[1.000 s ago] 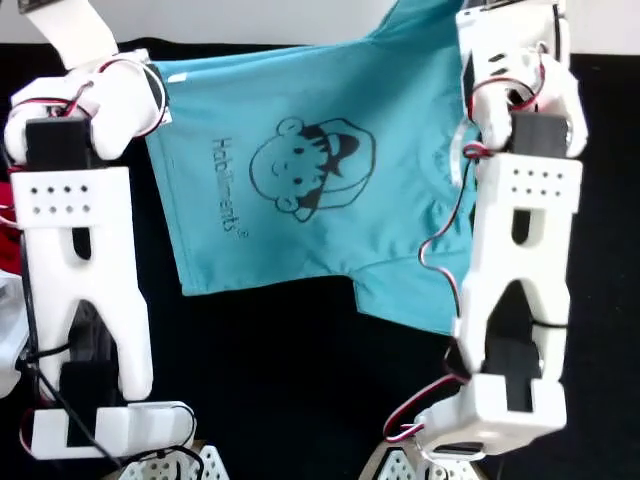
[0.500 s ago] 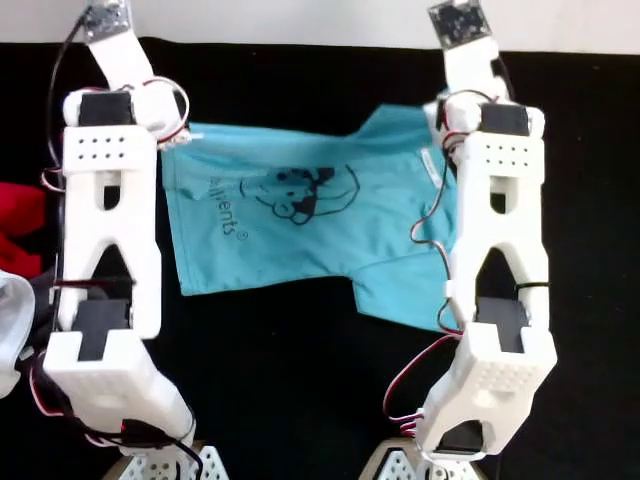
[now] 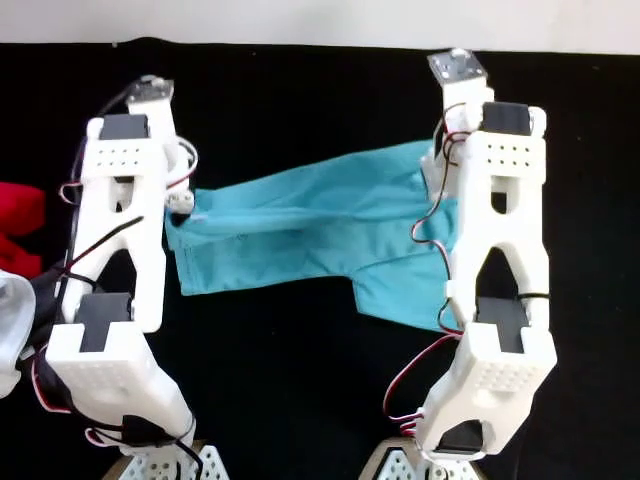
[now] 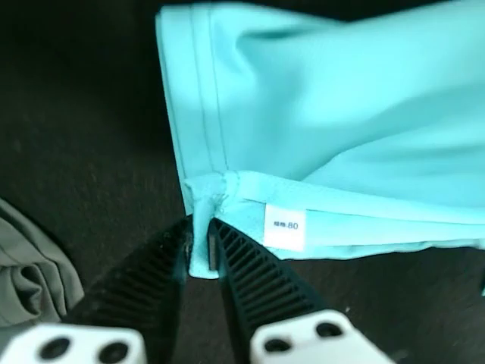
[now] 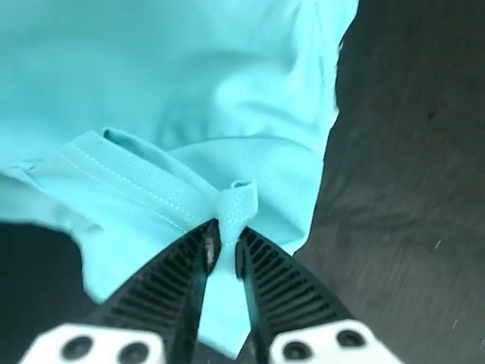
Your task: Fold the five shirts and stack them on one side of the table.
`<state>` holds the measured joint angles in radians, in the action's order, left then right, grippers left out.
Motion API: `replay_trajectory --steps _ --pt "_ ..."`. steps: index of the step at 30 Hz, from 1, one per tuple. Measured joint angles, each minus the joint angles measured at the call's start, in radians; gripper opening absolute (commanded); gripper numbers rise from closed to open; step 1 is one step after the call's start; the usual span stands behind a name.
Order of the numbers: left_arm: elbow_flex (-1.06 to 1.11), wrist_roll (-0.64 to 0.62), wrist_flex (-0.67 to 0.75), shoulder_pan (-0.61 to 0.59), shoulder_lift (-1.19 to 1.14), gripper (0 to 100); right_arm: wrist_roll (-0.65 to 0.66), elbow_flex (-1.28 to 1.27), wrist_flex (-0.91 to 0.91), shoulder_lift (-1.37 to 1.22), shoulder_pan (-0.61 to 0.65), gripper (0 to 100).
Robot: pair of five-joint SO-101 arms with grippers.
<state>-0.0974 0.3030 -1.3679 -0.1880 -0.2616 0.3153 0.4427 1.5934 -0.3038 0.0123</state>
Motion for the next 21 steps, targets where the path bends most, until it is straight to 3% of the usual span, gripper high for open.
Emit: replay_trajectory --steps 14,21 --pt "0.167 0.034 0.081 0.002 0.000 1 0.031 -0.086 0.086 0.000 -0.087 0.5" --pt "0.175 0.034 0.091 0.017 0.000 19 0.041 -0.216 0.035 0.000 -0.087 0.5"
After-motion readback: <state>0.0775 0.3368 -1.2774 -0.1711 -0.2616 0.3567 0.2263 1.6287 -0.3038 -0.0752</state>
